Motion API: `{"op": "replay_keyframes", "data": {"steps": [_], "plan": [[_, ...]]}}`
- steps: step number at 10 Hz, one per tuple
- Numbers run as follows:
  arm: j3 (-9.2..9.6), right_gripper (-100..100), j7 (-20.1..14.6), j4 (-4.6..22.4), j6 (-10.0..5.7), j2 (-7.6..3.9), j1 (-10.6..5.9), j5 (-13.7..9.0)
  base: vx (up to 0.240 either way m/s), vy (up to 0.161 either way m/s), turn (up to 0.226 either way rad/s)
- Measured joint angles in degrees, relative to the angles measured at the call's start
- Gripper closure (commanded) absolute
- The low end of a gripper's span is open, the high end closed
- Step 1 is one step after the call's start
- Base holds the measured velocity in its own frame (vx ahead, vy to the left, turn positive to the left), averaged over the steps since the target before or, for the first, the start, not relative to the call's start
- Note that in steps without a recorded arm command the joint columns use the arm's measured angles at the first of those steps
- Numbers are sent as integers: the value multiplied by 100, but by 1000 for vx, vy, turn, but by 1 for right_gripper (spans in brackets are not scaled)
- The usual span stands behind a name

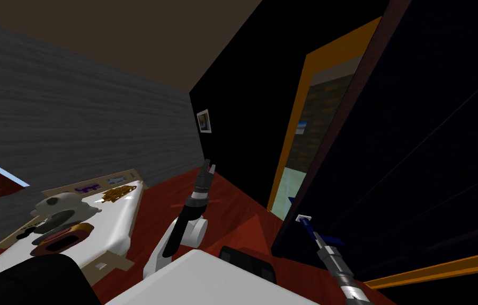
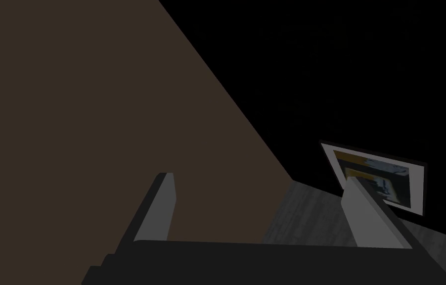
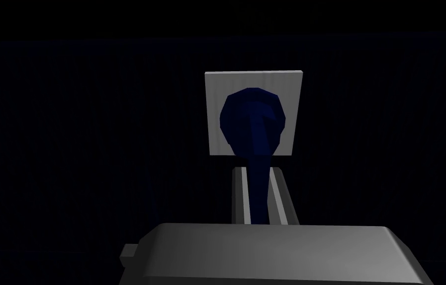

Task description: Pull the door open

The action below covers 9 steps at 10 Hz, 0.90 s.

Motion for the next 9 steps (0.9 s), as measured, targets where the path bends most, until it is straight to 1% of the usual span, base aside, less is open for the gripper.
{"op": "replay_keyframes", "data": {"steps": [1, 2, 3, 4, 5, 6, 7, 8, 9], "plan": [[16, 100, 35, -14, 78, 23, -42, -15, -36, -19, -26], [37, 100, 35, 121, 27, 43, -107, -8, -124, -80, 194], [62, 100, 62, 229, 31, 66, -205, -53, -191, -97, 178], [80, 100, 97, 278, 50, 91, -299, -90, -133, -50, 29], [95, 100, 112, 171, 114, 92, -284, -100, -170, -65, 93], [118, 100, 133, 226, 139, 111, -359, -129, -132, -55, 69], [129, 100, 157, 154, 207, 119, -344, -147, -162, -68, 103], [144, 100, 196, 82, 309, 137, -364, -180, -153, -86, 110], [170, 100, 221, 116, 355, 160, -428, -206, -110, -60, 54]]}}
